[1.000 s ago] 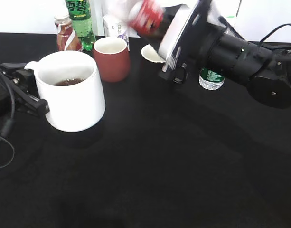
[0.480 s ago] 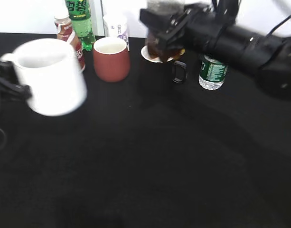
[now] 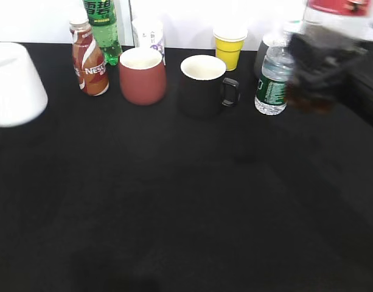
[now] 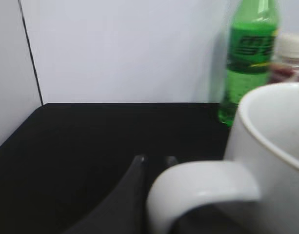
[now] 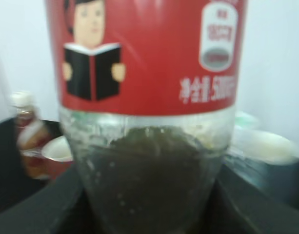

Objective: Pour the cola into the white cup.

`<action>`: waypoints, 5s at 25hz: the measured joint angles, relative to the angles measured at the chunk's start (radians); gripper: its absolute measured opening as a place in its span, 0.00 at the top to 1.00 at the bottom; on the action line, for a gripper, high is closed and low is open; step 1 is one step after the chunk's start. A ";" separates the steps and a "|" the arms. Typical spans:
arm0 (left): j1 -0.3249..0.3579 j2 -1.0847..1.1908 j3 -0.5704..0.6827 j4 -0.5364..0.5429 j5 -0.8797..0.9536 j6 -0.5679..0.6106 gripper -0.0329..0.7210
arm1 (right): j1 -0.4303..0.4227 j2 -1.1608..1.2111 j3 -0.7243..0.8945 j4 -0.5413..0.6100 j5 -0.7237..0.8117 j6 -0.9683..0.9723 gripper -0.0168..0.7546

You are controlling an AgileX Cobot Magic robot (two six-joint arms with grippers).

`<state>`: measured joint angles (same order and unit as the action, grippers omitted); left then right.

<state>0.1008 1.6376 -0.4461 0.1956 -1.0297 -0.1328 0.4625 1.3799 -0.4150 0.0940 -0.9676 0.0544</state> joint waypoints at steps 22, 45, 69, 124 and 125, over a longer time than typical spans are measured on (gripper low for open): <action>-0.031 0.682 -0.894 0.042 0.208 -0.056 0.64 | 0.000 -0.035 0.024 0.119 -0.015 -0.090 0.48; -0.020 -0.134 -0.068 0.310 0.150 -0.205 0.56 | -0.531 0.540 -0.386 -0.202 -0.170 0.057 0.48; -0.020 -0.190 -0.068 0.353 0.190 -0.210 0.56 | -0.532 0.763 -0.465 -0.349 -0.241 0.069 0.19; -0.244 -1.567 -0.071 -0.221 2.092 0.112 0.39 | -0.411 -1.295 -0.091 -0.094 2.010 -0.015 0.21; -0.202 -1.593 -0.071 -0.221 2.092 0.112 0.39 | -0.455 -1.325 -0.091 -0.094 2.010 -0.015 0.21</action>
<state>-0.1016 0.0448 -0.5169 -0.0252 1.0620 -0.0206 0.0074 0.0550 -0.5056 0.0000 1.0419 0.0394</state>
